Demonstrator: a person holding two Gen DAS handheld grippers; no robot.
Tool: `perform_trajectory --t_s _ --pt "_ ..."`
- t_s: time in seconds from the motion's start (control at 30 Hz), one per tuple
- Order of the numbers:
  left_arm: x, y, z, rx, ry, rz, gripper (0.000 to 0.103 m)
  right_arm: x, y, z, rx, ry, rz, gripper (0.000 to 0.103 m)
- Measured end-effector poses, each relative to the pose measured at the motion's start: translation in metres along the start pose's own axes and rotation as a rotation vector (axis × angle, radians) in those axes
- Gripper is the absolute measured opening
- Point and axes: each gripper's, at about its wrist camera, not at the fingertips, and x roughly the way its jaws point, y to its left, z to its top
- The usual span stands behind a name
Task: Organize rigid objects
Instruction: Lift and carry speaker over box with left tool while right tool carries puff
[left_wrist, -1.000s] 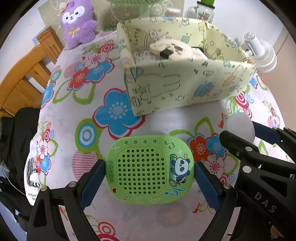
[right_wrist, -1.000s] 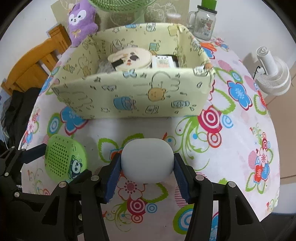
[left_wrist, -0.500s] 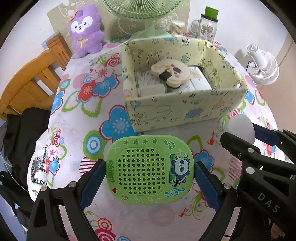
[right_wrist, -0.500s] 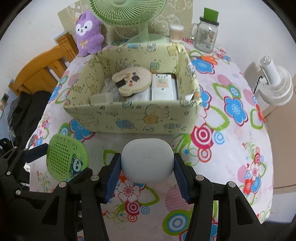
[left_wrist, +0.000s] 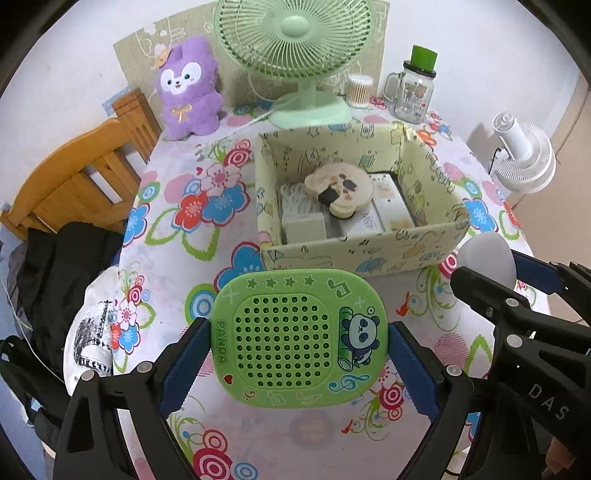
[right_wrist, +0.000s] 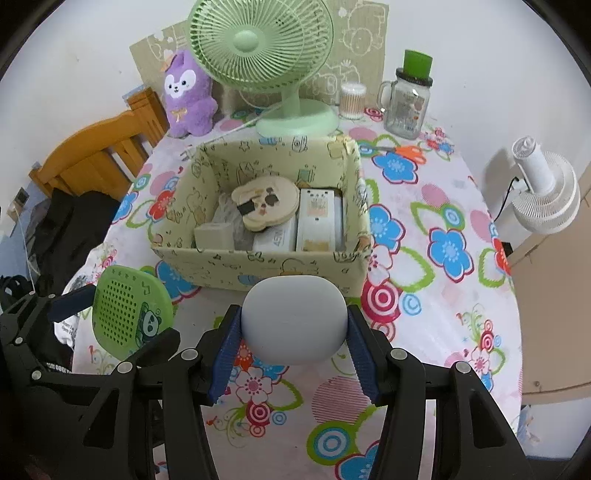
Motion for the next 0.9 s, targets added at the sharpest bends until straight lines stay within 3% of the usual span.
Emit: perform_trajectory --t_s 0.43,0.9 --pt "-0.021 -0.005 0.021 0.009 -0.05 0.011 0.095 -0.021 -0.004 0.021 -0.01 -0.039 0.008 0.058" --pt "-0.011 -0.012 0.05 0.006 -0.063 -0.012 0.095 -0.012 -0.015 0.052 -0.02 -0.037 0.022 0.058"
